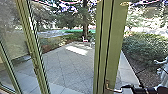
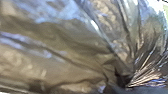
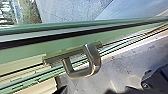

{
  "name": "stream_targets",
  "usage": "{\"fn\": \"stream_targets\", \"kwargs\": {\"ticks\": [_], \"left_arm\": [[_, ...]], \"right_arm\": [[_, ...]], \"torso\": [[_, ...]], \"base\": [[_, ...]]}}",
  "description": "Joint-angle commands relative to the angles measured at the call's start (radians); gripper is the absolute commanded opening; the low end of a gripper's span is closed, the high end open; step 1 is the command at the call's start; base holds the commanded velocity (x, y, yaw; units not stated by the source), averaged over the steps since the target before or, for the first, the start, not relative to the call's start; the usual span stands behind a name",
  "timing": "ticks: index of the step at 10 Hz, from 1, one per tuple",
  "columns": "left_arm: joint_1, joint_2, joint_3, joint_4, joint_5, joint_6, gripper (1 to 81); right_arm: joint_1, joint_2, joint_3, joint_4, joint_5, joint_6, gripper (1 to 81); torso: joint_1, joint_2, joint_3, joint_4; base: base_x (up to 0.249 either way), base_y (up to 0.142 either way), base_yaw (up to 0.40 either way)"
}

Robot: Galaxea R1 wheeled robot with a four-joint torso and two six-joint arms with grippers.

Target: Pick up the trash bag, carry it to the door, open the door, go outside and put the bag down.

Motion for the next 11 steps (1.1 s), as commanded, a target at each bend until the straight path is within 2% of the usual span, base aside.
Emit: {"fn": "stream_targets", "kwargs": {"ticks": [1,5,11], "left_arm": [[-0.058,-0.006,0.000,-0.007,0.050,0.004,1.0],[-0.055,-0.008,0.000,-0.006,0.052,0.004,1.0],[-0.053,-0.009,0.000,-0.007,0.050,0.004,1.0]], "right_arm": [[0.137,0.022,-0.063,0.020,-0.069,0.029,81.1],[0.161,0.113,-0.137,0.021,-0.081,0.058,81.1],[0.165,0.185,-0.240,0.006,-0.126,0.177,81.1]], "torso": [[0.000,0.000,0.000,0.000],[0.000,0.000,0.000,0.000],[0.000,0.001,-0.001,0.000]], "base": [[0.000,0.000,0.000],[0.000,0.000,0.000],[0.000,0.000,0.000]]}}
